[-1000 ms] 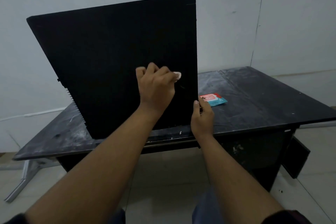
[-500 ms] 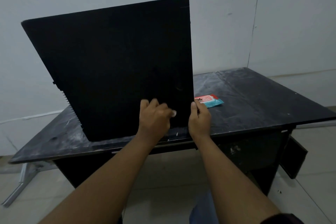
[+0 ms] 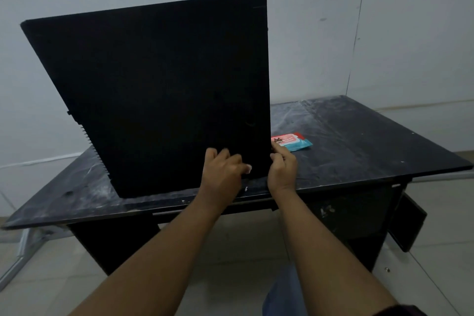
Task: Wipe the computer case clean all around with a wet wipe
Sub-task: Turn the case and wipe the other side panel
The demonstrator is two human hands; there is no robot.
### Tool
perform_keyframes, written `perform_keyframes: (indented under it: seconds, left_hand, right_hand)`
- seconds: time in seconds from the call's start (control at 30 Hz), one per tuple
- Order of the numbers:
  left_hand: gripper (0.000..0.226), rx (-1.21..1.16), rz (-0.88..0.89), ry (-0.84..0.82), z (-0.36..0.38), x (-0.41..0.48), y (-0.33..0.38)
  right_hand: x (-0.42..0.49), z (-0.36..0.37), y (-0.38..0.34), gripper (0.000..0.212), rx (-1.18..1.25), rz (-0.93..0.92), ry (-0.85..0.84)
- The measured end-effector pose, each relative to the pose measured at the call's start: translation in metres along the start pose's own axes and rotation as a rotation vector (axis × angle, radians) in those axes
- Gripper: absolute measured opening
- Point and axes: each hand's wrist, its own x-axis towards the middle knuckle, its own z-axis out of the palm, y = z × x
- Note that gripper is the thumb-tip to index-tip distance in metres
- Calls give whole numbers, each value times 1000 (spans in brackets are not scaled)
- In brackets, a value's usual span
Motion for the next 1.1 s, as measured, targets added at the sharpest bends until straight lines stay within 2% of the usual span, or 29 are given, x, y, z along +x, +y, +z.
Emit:
perform_keyframes:
  seconds: [0.1, 0.23, 0.3, 0.43, 0.57, 0.63, 0.7, 0.8, 0.93, 1.03, 1.1]
  left_hand:
    - [15, 21, -17, 7, -6, 5, 2]
    - [15, 15, -73, 264, -33, 66, 6]
    - [12, 1, -72, 315, -45, 96, 10]
    - [11, -58, 52, 204, -42, 97, 13]
    - [18, -49, 163, -33, -5, 33, 4]
    - [12, -33, 167, -72, 9, 4, -2]
    - [5, -24, 184, -46, 16, -9, -7]
    - [7, 1, 219, 60, 15, 2, -9]
    - [15, -52, 79, 299, 0, 44, 5]
    - [24, -119, 14, 311, -9, 63, 17]
    - [23, -147, 42, 263, -7, 57, 15]
  right_hand:
    - [0, 0, 0, 56, -9, -18, 10]
    - [1, 1, 3, 56, 10, -25, 16]
    - [1, 1, 3, 54, 47, -25, 25]
    - [2, 2, 3, 56, 83, -15, 5]
    - [0, -1, 0, 58, -3, -7, -14]
    - [-3, -2, -4, 55, -32, 16, -29]
    - [-3, -2, -6, 49, -29, 27, -23]
    - [-2, -1, -4, 40, -7, 28, 1]
    - [-1, -1, -3, 37, 42, 25, 39]
    - [-4, 1, -6, 28, 71, 17, 44]
    - [-3, 0, -4, 36, 57, 31, 28]
